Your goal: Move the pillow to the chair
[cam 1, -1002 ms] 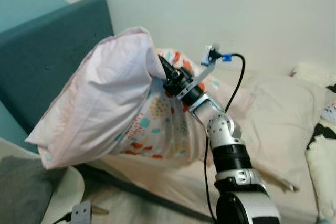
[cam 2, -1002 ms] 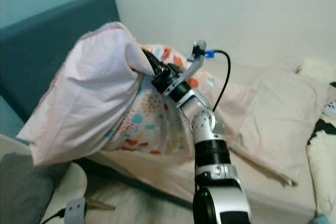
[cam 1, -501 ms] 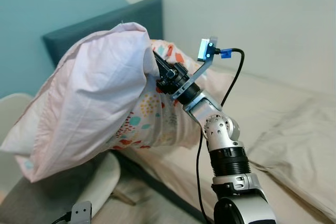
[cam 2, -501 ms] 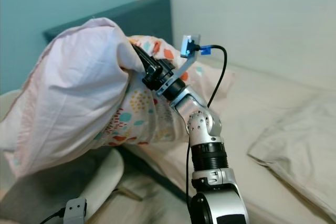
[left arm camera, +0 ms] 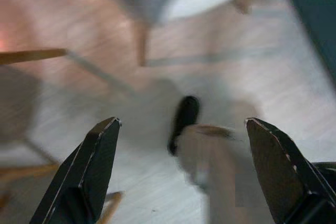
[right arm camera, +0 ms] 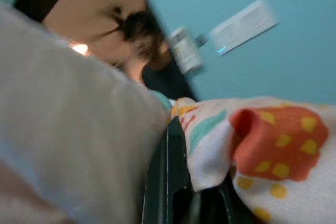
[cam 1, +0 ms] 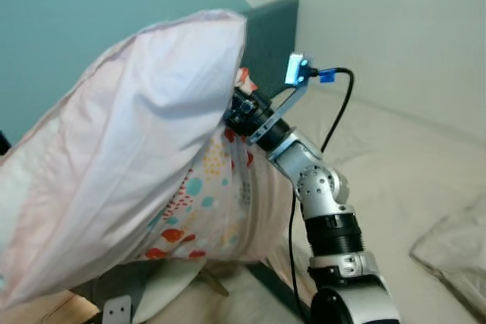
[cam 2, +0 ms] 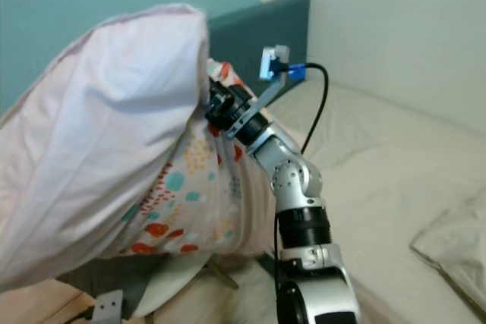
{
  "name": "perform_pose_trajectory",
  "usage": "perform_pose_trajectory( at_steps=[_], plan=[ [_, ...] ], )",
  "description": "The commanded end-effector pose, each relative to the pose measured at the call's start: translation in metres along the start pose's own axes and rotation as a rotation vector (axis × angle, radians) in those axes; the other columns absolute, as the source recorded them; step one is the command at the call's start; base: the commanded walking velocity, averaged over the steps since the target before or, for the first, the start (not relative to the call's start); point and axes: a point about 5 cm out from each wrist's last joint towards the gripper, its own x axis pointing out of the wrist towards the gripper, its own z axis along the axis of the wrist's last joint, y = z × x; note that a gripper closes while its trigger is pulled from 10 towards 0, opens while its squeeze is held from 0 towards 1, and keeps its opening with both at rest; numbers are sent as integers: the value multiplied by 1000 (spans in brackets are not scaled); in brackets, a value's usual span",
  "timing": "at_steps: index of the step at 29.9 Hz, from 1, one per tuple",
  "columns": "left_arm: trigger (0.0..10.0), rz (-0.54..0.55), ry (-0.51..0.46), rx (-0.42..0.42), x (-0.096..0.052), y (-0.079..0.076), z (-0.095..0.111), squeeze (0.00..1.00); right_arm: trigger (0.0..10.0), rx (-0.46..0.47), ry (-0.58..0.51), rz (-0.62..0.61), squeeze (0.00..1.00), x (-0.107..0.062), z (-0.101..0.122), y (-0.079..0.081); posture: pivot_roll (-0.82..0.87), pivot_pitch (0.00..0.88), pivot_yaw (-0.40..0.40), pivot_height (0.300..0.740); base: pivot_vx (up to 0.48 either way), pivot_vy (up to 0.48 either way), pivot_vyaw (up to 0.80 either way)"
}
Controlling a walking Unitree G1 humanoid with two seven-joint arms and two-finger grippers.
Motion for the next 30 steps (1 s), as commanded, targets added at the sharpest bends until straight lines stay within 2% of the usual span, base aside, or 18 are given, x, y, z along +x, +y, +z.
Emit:
perform_pose_trajectory(
  at_steps=[1, 30],
  plan=[
    [10000, 9, 17, 6, -1, 3, -5, 0, 10000, 41, -83, 50, 0, 4, -1, 11, -65, 0, 19, 723, 0, 0, 775],
    [10000, 16, 19, 13, -2, 6, -7, 0, 10000, 48, -104, 45, 0, 4, 2, 12, -53, 15, 30, 723, 0, 0, 776]
  ],
)
